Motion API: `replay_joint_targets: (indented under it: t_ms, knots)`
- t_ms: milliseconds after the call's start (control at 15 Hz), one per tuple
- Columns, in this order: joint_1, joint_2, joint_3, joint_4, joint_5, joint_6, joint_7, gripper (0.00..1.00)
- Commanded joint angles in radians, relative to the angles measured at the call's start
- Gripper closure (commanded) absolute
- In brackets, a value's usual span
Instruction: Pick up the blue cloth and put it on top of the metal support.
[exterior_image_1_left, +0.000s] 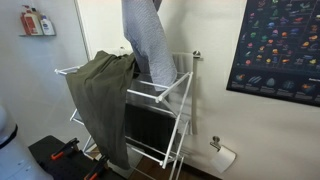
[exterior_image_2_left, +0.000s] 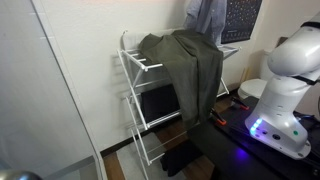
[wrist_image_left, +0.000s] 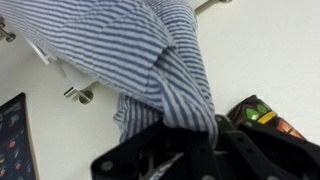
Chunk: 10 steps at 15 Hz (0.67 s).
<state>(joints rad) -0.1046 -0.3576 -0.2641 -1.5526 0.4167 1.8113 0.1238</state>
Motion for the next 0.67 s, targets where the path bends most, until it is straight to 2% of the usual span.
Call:
replay_joint_targets:
  t_ms: [0, 600]
  knots:
    - [0.015, 0.057, -0.032, 0.182, 0.047, -0.211, -0.01, 0.96]
    - [0.01, 0.161, -0.101, 0.484, 0.215, -0.592, 0.007, 0.95]
